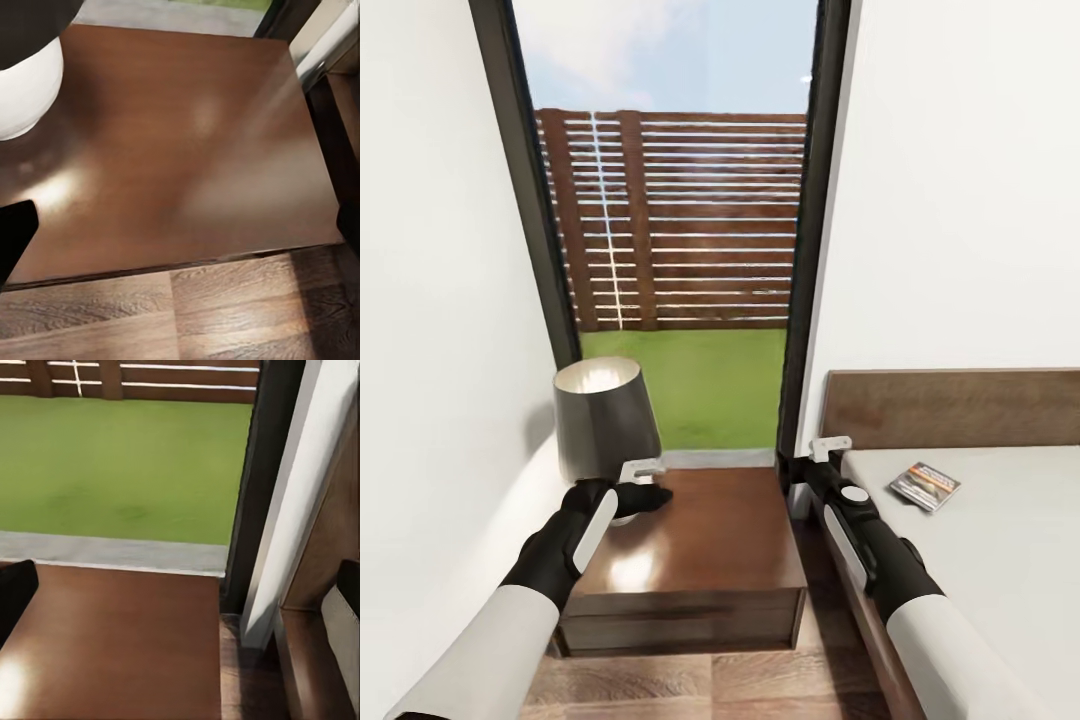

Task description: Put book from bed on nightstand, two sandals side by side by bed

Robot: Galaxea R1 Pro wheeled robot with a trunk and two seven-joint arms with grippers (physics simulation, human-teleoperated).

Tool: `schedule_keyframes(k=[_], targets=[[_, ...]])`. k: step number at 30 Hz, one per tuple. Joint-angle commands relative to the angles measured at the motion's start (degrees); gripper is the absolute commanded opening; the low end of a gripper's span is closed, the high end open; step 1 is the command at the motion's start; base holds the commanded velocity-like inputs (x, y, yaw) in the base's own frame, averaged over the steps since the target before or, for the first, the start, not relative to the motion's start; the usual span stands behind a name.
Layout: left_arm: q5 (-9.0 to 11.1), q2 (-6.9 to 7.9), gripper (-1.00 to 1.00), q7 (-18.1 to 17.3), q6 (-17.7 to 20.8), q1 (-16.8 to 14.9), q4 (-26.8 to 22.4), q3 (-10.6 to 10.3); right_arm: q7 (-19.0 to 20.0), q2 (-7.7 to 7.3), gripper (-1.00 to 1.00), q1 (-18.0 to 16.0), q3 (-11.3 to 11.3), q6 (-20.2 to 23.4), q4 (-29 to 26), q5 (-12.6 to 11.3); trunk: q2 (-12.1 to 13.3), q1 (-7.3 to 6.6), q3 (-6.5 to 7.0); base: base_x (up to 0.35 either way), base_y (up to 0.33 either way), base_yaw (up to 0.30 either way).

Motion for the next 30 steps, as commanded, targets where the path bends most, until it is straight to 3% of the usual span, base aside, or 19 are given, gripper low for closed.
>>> schedule_keyframes(k=[1, 24, 30], targets=[[0.18, 0.01, 1.0, 0.1, 0.25, -0.03, -0.06, -0.02, -0.06, -0.01, 1.0, -0.03, 0.05, 0.28, -0.08, -0.41, 0.39, -0.21, 0.12, 0.228, 0.0, -0.043], [0.23, 0.02, 1.0, 0.03, 0.22, -0.02, -0.15, -0.01, -0.13, -0.26, 1.0, -0.03, -0.1, -0.1, 0.09, -0.45, 9.61, -5.26, 4.25, 0.269, 0.027, -0.002], [0.11, 0.08, 1.0, -0.1, 0.21, -0.03, -0.62, -0.01, -0.06, -0.27, 1.0, -0.04, -0.08, -0.26, 0.11, -0.52, 12.02, -6.58, 5.33, 0.093, 0.0, 0.0]])
